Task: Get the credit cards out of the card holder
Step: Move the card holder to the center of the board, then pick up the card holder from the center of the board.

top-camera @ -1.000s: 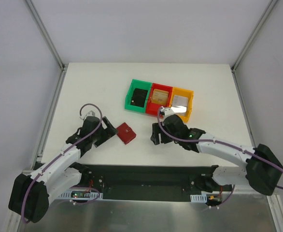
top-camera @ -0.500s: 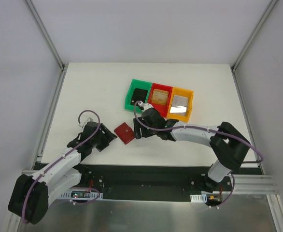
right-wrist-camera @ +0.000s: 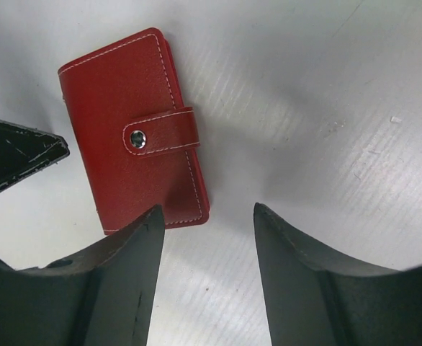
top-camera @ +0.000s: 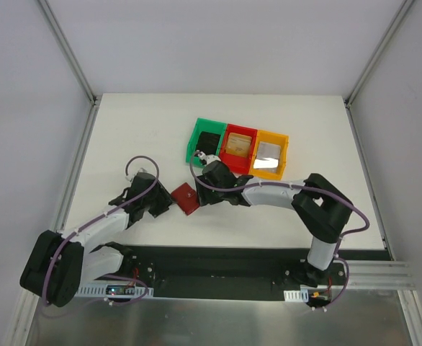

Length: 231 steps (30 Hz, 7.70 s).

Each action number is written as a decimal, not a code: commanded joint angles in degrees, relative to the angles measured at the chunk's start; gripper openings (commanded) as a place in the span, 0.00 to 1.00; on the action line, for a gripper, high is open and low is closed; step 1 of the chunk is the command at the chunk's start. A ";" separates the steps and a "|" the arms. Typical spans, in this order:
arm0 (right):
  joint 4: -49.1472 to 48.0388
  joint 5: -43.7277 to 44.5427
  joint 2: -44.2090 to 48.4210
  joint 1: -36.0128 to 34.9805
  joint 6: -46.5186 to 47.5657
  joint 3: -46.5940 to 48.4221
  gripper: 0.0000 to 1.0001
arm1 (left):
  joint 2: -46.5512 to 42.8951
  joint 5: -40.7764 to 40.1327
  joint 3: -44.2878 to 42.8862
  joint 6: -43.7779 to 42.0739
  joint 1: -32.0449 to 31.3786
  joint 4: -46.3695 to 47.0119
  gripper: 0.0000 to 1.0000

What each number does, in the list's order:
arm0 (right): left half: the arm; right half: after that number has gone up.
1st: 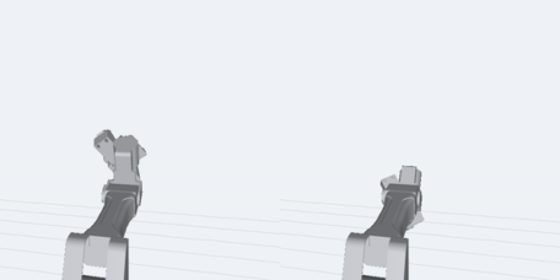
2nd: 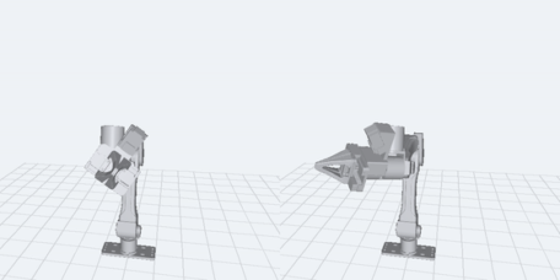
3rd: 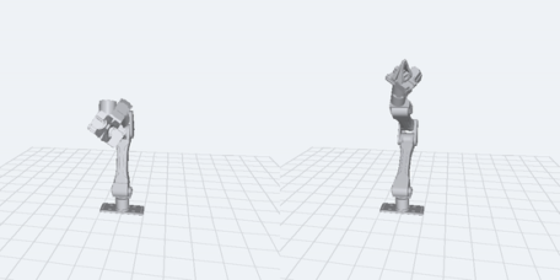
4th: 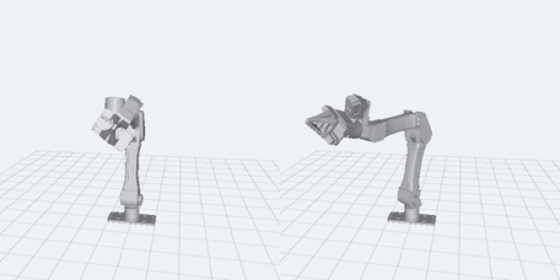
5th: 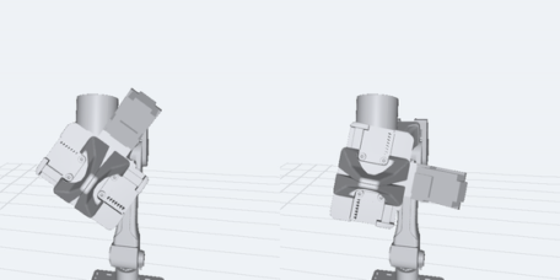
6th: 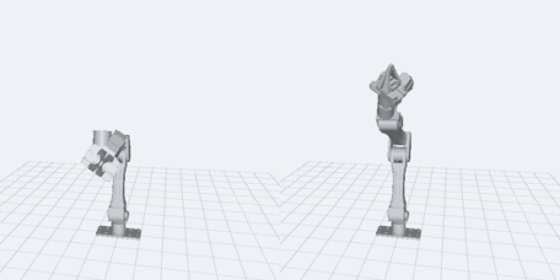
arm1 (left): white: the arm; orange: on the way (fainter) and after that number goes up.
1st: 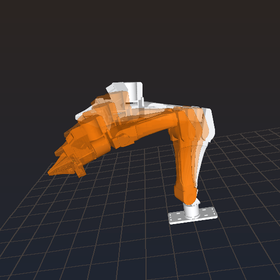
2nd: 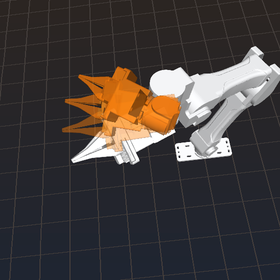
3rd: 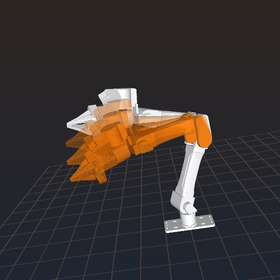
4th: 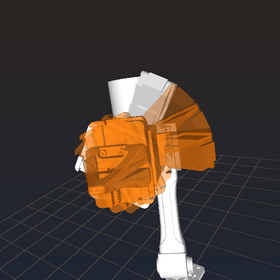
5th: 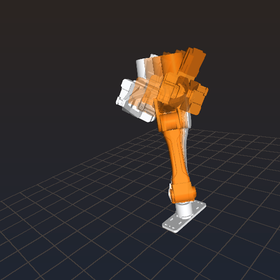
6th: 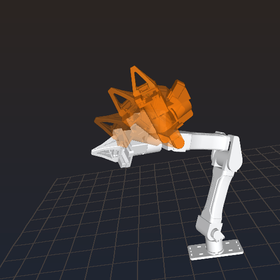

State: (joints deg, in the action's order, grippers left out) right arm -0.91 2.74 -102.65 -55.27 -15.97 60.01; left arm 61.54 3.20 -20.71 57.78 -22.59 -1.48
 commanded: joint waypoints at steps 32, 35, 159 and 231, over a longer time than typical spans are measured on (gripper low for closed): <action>-6.65 -1.09 11.50 -3.01 -2.49 -15.87 0.37 | 16.77 17.28 -6.54 -11.37 -5.18 13.43 0.22; -6.65 0.50 15.28 -3.44 -3.28 -19.83 0.39 | 16.95 16.66 -6.54 -10.67 -7.29 13.87 0.23; -9.20 -24.36 38.40 3.06 -4.95 -19.05 0.00 | -13.72 23.87 11.66 -0.65 -7.38 50.25 0.71; -11.66 -30.60 45.78 3.23 -8.73 -15.71 0.00 | 4.63 29.58 15.09 12.18 -6.06 87.77 0.84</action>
State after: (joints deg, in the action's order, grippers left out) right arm -8.58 -26.24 -58.87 -52.29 -23.99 41.25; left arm 64.01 31.16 -4.97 67.75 -29.12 72.82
